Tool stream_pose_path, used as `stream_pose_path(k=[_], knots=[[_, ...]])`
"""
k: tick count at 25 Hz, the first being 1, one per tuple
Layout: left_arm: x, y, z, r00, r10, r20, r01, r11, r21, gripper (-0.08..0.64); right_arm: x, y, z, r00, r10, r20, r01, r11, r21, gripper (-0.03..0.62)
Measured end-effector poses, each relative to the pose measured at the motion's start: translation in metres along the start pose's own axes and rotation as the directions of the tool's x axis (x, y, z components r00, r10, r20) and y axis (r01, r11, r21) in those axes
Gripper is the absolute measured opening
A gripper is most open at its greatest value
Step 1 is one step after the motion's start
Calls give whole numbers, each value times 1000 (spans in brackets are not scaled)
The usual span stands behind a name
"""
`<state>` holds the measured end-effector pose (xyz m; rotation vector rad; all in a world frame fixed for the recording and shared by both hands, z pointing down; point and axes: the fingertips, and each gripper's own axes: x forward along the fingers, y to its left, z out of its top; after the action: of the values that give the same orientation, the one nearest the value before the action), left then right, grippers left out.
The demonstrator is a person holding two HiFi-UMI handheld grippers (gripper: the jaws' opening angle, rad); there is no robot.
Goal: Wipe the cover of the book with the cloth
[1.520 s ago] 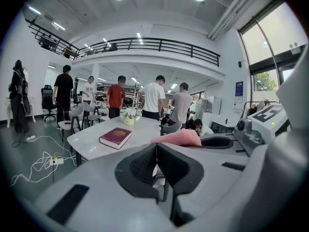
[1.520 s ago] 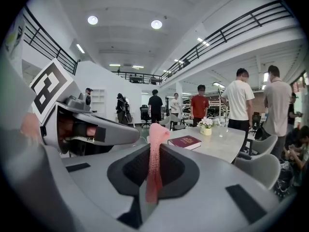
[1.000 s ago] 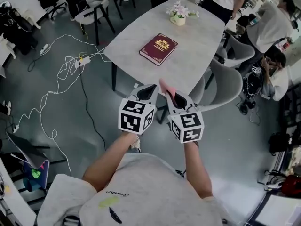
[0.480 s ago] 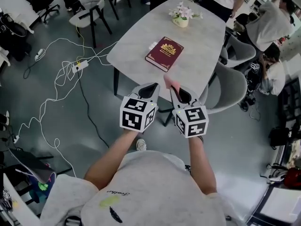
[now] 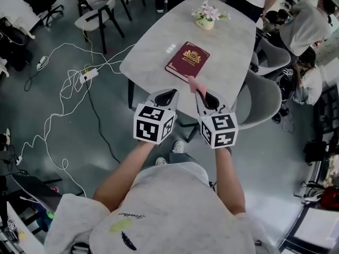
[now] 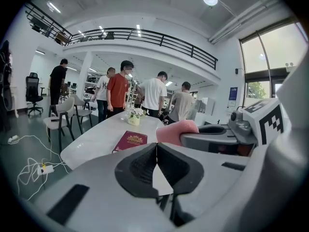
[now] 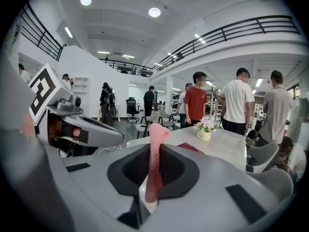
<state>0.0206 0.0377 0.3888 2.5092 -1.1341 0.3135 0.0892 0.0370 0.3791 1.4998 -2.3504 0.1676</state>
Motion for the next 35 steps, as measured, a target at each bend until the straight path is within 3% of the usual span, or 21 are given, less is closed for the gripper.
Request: stream_pose_path(k=[16,35], knots=[[115,43,27,999,-9,-46,10,1000,18,8,96,-96,2,1000,-7,-26,7,1000,13,20],[232,77,39,993,10,-115,-11,1000,-1,8,192,-223,-20,990,-35,-137,28,998,-53,19]])
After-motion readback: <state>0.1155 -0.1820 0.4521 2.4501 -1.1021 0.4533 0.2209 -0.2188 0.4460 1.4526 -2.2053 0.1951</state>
